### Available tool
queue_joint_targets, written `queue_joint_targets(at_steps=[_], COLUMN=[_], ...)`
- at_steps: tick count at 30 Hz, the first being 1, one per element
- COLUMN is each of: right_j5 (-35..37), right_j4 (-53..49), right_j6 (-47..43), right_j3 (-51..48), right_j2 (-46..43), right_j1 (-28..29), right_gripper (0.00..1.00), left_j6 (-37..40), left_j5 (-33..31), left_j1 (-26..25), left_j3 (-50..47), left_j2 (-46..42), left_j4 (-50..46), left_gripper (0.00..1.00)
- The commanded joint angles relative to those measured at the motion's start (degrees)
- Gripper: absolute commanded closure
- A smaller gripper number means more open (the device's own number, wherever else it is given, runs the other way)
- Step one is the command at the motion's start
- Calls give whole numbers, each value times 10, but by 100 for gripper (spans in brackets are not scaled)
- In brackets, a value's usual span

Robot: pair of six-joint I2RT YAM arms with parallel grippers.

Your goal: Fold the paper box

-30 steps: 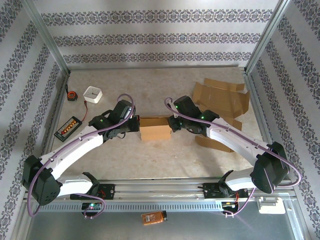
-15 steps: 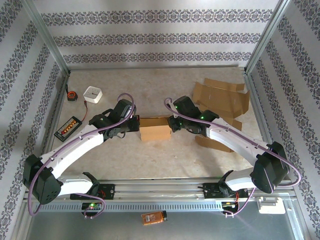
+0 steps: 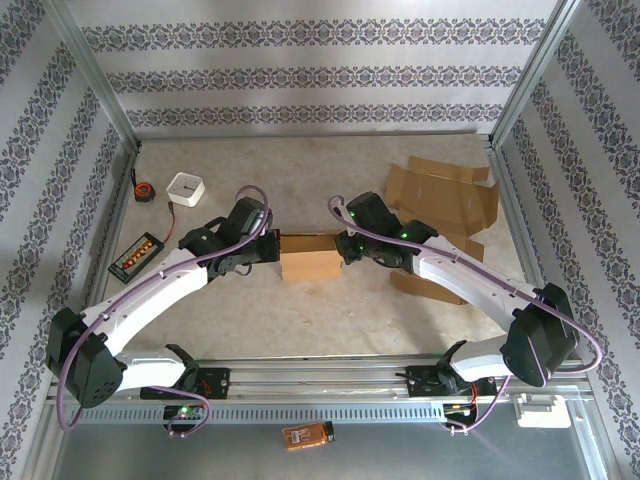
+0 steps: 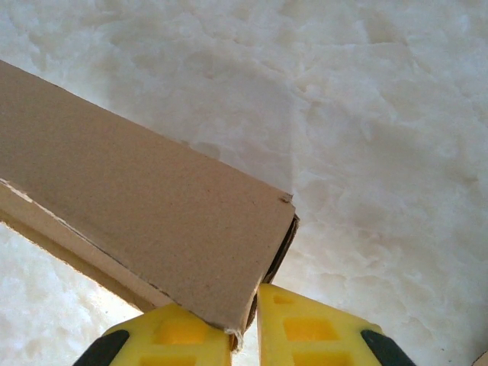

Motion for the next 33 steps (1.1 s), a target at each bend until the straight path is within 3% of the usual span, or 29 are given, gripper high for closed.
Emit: queue_joint_targets(at_steps=[1, 14, 26, 30, 33], right_j5=[15, 14, 13, 13, 14], right_j4=[-83, -83, -83, -82, -82], right_j6=[-8, -8, -9, -8, -8], right_j3=[-12, -14, -13, -12, -12], right_j2=[25, 26, 28, 30, 29], right_j1=[7, 8, 8, 9, 9], right_gripper=[84, 84, 84, 84, 84], left_j6=[-11, -51, -19, -18, -23], left_j5=[13, 80, -11, -8, 29], left_j1=[-4, -3, -3, -3, -3], left_j3=[-3, -25, -22, -19, -26], left_j2=[13, 20, 20, 25, 32], left_j4=[-1, 55, -49, -44, -8], left_gripper=[100, 100, 100, 100, 100])
